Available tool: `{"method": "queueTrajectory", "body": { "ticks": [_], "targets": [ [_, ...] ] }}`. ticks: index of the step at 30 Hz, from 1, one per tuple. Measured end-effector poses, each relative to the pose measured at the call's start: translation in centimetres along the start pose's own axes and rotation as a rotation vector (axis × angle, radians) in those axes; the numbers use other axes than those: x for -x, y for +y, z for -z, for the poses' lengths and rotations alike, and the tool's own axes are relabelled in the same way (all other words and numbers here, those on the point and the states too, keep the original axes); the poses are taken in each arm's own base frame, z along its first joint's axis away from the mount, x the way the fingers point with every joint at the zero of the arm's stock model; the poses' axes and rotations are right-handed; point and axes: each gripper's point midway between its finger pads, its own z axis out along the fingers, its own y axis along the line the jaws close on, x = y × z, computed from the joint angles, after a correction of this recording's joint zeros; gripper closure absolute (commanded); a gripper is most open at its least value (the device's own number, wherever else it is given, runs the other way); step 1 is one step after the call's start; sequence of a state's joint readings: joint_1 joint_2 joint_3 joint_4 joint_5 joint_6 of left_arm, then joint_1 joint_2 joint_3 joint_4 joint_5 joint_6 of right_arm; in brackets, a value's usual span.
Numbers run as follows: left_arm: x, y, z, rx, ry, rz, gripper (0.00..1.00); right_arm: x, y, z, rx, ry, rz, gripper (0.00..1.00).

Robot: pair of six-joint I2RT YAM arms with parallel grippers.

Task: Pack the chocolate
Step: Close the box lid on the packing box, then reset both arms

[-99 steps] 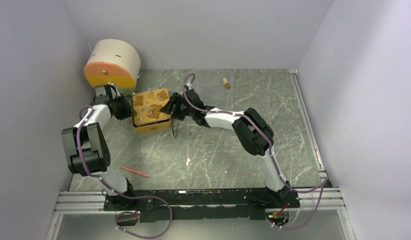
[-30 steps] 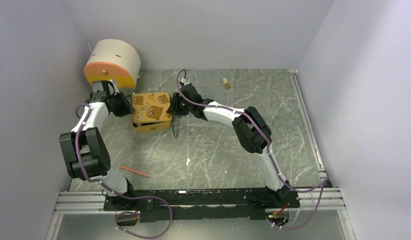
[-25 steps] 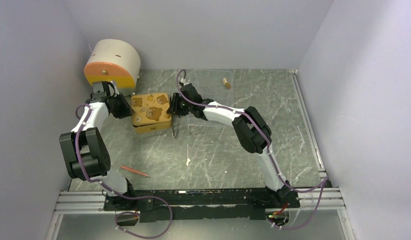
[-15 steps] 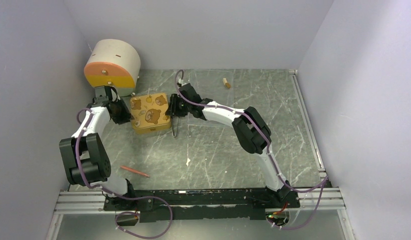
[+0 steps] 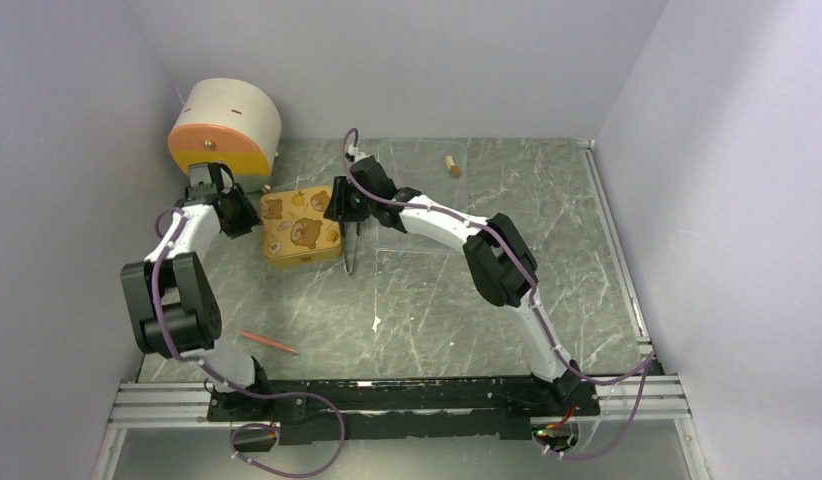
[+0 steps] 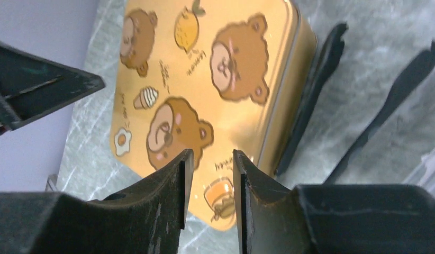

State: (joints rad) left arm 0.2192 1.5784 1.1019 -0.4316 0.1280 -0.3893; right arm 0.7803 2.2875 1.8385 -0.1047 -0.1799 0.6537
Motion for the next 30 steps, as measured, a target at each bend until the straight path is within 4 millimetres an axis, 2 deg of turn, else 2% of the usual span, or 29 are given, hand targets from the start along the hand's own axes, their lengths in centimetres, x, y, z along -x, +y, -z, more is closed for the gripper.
{"method": "queueTrajectory", "body": {
  "ticks": [3, 5, 7, 11, 19, 24, 26, 30],
  "targets": [
    [1.1, -0.1, -2.1, 0.005, 0.000, 0.009, 0.63, 1.4, 0.3, -1.0, 0.007, -0.037, 0.026, 0.66],
    [1.1, -0.1, -3.3, 0.004, 0.012, 0.029, 0.65, 1.4, -0.2, -2.0, 0.000, -0.043, 0.039, 0.68],
    [2.1, -0.4, -3.7, -0.001, -0.017, 0.033, 0.67, 1.2, -0.8, -3.1, -0.004, -0.041, 0.043, 0.69],
    [2.9, -0.6, -4.4, 0.003, -0.039, 0.042, 0.70, 2.4, -0.5, -4.9, 0.017, -0.086, 0.055, 0.71],
    [3.7, -1.0, -5.0, -0.004, -0.058, 0.065, 0.73, 2.8, -0.8, -5.4, 0.029, -0.134, 0.043, 0.73],
    [4.8, -1.3, -6.9, -0.014, -0.075, 0.098, 0.78, 2.9, -0.9, -5.5, 0.036, -0.140, 0.042, 0.74],
    [5.4, -1.3, -7.4, 0.000, -0.091, 0.110, 0.77, 3.0, -0.9, -5.6, 0.037, -0.141, 0.039, 0.74],
    [5.1, -1.2, -7.1, 0.002, -0.116, 0.134, 0.75, 2.5, -1.1, -5.8, 0.044, -0.144, 0.025, 0.75]
  ]
}}
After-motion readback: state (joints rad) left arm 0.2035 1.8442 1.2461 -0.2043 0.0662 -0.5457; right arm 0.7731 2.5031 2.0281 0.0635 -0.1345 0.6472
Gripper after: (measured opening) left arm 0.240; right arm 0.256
